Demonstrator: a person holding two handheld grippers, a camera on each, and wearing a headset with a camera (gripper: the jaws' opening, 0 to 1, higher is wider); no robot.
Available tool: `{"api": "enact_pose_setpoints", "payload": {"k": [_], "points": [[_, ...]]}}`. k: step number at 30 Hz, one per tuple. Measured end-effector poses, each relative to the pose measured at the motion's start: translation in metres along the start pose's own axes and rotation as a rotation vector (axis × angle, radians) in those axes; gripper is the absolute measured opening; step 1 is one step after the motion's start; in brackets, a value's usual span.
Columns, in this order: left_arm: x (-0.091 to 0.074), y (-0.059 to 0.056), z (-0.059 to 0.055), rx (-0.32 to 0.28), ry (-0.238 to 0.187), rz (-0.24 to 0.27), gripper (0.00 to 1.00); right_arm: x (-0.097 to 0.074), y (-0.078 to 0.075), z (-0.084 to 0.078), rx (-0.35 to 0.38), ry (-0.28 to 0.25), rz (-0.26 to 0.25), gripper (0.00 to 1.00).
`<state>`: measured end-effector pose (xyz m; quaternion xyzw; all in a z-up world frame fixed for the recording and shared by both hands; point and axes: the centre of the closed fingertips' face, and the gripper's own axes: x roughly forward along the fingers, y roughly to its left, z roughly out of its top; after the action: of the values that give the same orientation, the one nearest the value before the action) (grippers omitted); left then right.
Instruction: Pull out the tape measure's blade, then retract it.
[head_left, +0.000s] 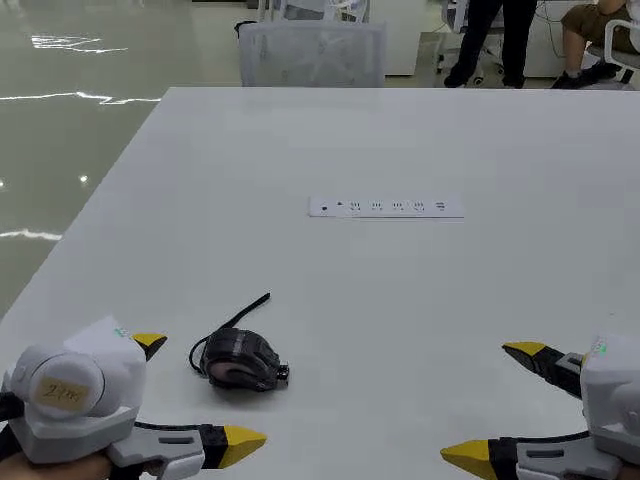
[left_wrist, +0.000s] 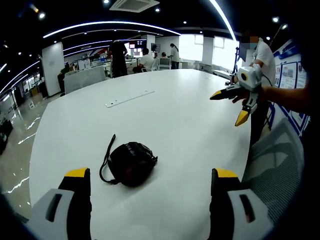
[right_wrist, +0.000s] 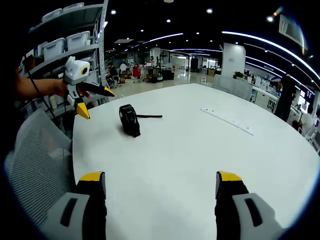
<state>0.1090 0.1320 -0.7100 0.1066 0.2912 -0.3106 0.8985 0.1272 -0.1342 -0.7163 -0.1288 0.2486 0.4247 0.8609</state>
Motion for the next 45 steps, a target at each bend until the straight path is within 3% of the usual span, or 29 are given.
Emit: {"api": "enact_pose_setpoints", "payload": {"k": [10, 18, 22, 42, 45], "points": [[-0.009, -0.003, 0.004, 0.013, -0.026, -0.009, 0.99, -0.002, 0.0, 0.003, -0.004, -0.002, 0.002, 0.95], [-0.012, 0.004, 0.0, 0.017, -0.026, -0.006, 0.99, -0.007, -0.002, 0.003, -0.008, -0.007, -0.003, 0.95], [-0.014, -0.003, 0.005, 0.017, -0.03, -0.005, 0.99, -0.008, -0.002, 0.003, -0.01, -0.005, -0.003, 0.95], [-0.012, 0.002, 0.004, 0.041, -0.043, -0.009, 0.99, -0.012, -0.003, 0.002, -0.018, -0.005, -0.01, 0.94], [-0.014, -0.004, 0.009, 0.039, -0.043, -0.009, 0.99, -0.012, -0.003, 0.001, -0.018, -0.008, -0.009, 0.94]]}}
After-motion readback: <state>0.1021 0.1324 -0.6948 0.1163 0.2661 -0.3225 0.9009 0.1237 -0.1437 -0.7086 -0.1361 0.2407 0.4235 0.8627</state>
